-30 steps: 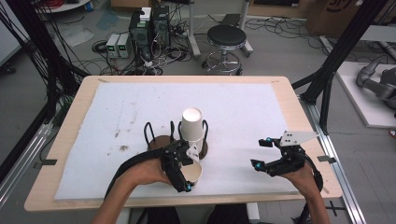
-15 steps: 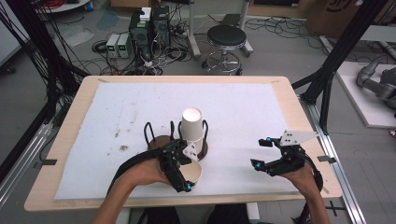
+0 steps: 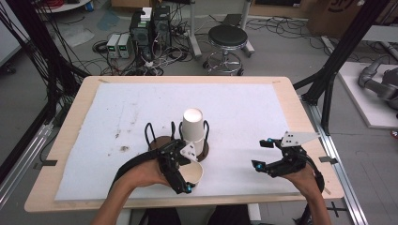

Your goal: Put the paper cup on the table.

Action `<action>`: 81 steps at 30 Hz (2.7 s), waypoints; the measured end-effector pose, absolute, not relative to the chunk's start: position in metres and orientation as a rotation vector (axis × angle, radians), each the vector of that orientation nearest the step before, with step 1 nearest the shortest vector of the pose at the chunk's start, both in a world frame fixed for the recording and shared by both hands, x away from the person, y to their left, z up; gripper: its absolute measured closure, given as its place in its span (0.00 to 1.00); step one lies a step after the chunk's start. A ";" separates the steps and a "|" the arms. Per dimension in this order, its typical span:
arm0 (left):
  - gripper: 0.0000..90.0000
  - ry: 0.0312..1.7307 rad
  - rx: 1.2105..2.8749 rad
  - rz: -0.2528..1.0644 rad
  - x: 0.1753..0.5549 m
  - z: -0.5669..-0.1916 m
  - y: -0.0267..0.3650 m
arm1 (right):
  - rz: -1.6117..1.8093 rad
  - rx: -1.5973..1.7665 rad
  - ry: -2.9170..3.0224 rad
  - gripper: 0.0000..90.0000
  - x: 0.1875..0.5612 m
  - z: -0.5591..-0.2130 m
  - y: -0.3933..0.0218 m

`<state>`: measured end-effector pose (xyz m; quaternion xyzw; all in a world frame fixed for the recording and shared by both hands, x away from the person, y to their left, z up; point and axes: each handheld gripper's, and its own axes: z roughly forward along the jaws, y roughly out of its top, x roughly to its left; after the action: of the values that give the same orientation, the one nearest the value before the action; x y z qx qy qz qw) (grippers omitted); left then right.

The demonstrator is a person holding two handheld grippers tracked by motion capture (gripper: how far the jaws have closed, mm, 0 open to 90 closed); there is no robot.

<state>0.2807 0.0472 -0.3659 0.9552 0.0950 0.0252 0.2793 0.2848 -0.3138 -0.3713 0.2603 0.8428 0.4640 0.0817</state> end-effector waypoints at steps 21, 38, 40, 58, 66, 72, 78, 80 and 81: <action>0.02 0.302 2.367 0.067 0.270 -0.356 0.080 | 1.398 0.774 2.509 0.17 0.283 -0.372 -0.313; 0.02 0.388 2.228 0.119 0.260 -0.350 0.121 | 1.402 0.787 2.498 0.17 0.281 -0.370 -0.315; 0.02 0.400 2.217 0.132 0.259 -0.350 0.127 | 1.400 0.789 2.496 0.17 0.281 -0.371 -0.315; 0.02 0.581 2.040 0.280 0.240 -0.363 0.186 | 1.382 0.802 2.487 0.17 0.279 -0.373 -0.315; 0.02 0.648 1.973 0.321 0.233 -0.371 0.208 | 1.379 0.805 2.479 0.17 0.280 -0.373 -0.312; 0.02 0.693 1.931 0.353 0.231 -0.372 0.224 | 1.386 0.813 2.474 0.17 0.283 -0.375 -0.309; 0.02 0.726 1.917 0.382 0.233 -0.372 0.234 | 1.390 0.802 2.479 0.17 0.287 -0.376 -0.306; 0.02 0.743 1.908 0.394 0.233 -0.373 0.238 | 1.384 0.806 2.484 0.17 0.286 -0.377 -0.306; 0.02 0.749 1.903 0.397 0.233 -0.373 0.239 | 1.384 0.805 2.483 0.17 0.286 -0.377 -0.306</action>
<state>0.2326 0.2394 -0.3729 0.7884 0.3105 0.1646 0.5049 0.2863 -0.3056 -0.3772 0.2713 0.8368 0.4664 0.0933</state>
